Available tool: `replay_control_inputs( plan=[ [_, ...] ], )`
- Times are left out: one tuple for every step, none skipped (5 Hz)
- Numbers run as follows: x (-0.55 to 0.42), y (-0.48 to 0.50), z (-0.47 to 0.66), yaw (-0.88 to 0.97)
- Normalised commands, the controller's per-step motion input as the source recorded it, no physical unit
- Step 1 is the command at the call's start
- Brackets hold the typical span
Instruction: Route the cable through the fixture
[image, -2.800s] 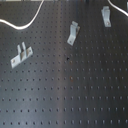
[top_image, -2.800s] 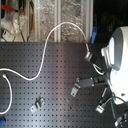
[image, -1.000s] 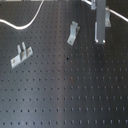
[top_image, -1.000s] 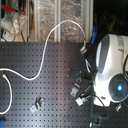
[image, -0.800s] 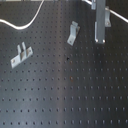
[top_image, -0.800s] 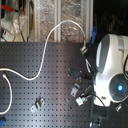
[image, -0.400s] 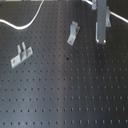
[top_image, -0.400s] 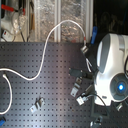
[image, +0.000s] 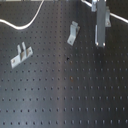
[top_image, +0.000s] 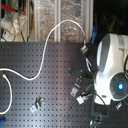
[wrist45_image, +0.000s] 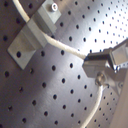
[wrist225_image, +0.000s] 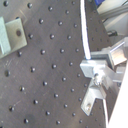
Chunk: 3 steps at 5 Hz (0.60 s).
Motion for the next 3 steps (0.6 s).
replay_control_inputs(
  plan=[
    [0.001, 0.001, 0.07, 0.00],
    [0.006, 0.012, 0.42, 0.00],
    [-0.133, -0.008, 0.22, 0.00]
  ],
)
